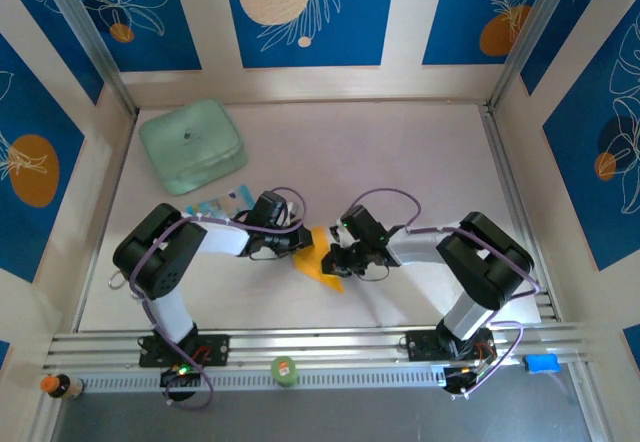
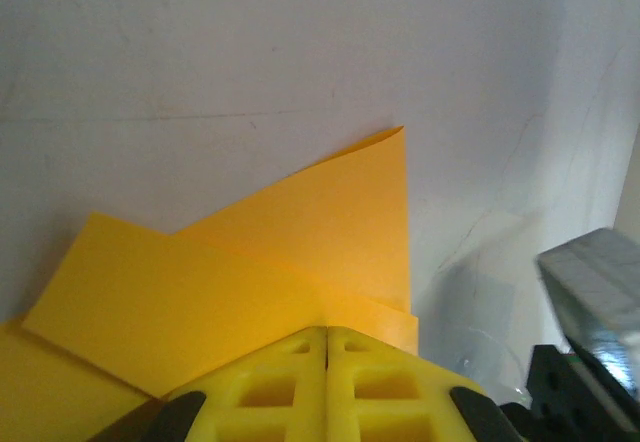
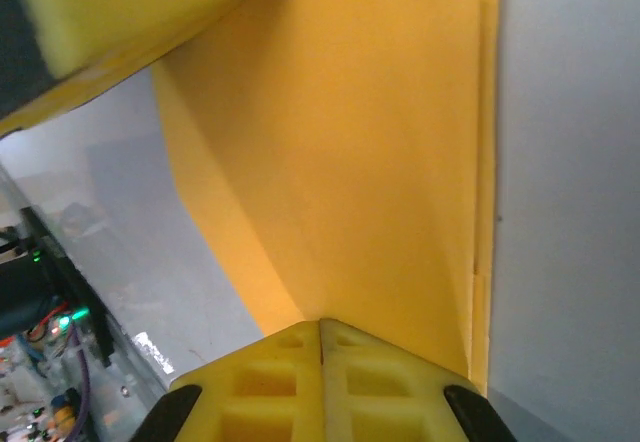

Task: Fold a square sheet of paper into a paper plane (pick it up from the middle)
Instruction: Fourth fold the wing at the center of the table.

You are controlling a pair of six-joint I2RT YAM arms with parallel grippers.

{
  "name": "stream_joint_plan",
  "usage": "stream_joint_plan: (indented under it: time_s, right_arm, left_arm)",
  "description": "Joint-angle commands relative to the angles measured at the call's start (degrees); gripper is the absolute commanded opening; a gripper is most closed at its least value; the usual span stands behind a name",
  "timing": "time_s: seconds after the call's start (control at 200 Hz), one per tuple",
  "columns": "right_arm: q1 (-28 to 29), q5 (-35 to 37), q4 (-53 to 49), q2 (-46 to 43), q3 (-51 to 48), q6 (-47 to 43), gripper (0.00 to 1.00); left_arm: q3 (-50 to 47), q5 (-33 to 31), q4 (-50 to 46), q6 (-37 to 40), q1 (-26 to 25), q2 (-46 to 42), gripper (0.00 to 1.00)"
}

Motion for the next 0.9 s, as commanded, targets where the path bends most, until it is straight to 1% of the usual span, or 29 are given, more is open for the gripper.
stream_joint_plan:
  time_s: [0.0,0.165,0.235,0.41,0.555,0.715,0.825,0.895]
  right_arm:
    - [0.7,-0.7,-1.5,-1.4,-5.0,1.4,0.05]
    - [1.2,-1.4,-2.3,-6.7,-9.8,0.7,0.05]
    - [1.4,-0.5,-3.8,-8.9,-11.1,0.8,0.05]
    - [1.4,0.7,-4.0,-12.8,-14.6,2.3,0.05]
    - [1.6,1.6,-6.6,-16.7,-14.8,2.8,0.05]
    - [1.8,4.3,-10.9,-22.5,-14.9,4.3,0.05]
    - [1.6,6.4,-13.5,-26.2,-14.5,5.6,0.06]
    - [1.1,6.4,-13.6,-27.6,-14.2,6.3,0.08]
  left_arm:
    - [-1.9,-4.3,-4.9,0.1,0.5,0.9,0.03]
    - [-1.6,-4.4,-4.8,0.1,0.5,1.2,0.03]
    - [-1.5,-4.2,-4.8,0.1,0.5,1.4,0.03]
    - [-1.6,-4.3,-4.9,-0.1,0.5,1.0,0.03]
    - [-2.2,-4.5,-4.7,-0.5,0.5,0.4,0.03]
    - [-2.3,-4.6,-5.2,-0.5,0.5,-0.2,0.03]
    - [-2.3,-4.5,-5.2,-0.7,0.5,-0.5,0.03]
    - [-2.3,-4.5,-5.2,-0.8,0.5,-0.9,0.03]
